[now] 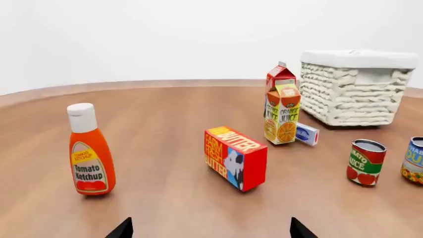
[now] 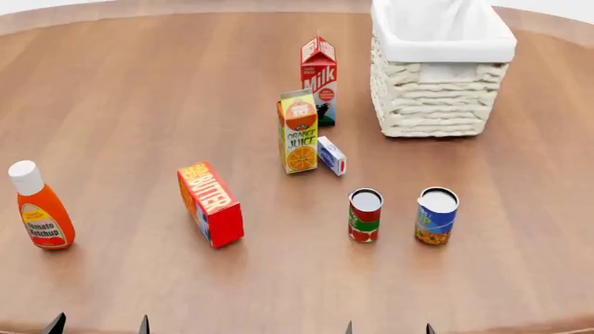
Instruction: Pick up the tomato sauce, and put it in the basket.
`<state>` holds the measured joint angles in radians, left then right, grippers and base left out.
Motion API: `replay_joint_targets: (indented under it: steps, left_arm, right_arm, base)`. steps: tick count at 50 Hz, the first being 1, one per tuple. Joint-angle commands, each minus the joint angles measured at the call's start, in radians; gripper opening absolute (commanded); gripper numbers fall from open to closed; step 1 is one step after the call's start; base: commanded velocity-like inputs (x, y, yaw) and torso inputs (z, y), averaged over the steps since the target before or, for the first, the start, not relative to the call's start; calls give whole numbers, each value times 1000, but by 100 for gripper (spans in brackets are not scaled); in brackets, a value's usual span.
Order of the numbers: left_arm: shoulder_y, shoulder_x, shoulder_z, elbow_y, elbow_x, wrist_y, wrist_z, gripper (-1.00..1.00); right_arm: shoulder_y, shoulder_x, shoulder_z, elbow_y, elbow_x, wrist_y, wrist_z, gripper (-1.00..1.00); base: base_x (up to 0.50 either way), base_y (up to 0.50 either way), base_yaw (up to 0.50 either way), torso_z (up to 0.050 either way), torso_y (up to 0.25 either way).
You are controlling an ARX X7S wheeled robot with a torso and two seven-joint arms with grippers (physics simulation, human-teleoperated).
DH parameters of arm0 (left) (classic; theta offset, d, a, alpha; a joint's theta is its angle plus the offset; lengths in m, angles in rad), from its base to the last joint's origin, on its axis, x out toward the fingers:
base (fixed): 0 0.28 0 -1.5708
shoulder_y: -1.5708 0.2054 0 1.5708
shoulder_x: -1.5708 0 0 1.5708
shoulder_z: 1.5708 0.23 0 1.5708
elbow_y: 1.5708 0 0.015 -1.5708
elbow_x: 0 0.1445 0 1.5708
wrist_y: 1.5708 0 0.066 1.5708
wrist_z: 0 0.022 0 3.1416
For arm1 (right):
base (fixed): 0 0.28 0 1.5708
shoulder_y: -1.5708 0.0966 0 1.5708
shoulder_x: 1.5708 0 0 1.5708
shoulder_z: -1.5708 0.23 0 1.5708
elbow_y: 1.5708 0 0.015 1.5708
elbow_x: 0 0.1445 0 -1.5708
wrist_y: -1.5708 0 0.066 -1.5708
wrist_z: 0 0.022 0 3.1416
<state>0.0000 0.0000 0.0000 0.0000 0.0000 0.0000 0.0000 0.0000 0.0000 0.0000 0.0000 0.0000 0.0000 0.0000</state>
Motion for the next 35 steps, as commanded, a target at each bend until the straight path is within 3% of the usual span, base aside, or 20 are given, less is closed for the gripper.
replay_joint_targets:
  steps: [1, 7, 16, 18, 35]
  left_arm:
    - [-3, -16, 18, -7, -16, 7, -19, 100]
    - [-12, -35, 46, -26, 20, 8, -88, 100]
    - [-10, -58, 34, -3, -53, -2, -90, 100]
    - [7, -75, 43, 32, 16, 18, -136, 100]
    - [67, -108, 7, 529, -105, -237, -146, 100]
  right_arm:
    - [3, 16, -25, 2, 4, 10, 24, 100]
    - [5, 36, -46, 7, 30, 7, 47, 100]
    - [-10, 51, -64, -20, 48, 16, 81, 100]
    - [-21, 55, -76, -61, 31, 53, 97, 100]
    - [-53, 95, -144, -562, -19, 318, 144, 100]
  base:
    - [0, 0, 0, 0, 0]
    - [0, 0, 0, 0, 0]
    - [0, 0, 0, 0, 0]
    - [0, 0, 0, 0, 0]
    - [0, 0, 0, 0, 0]
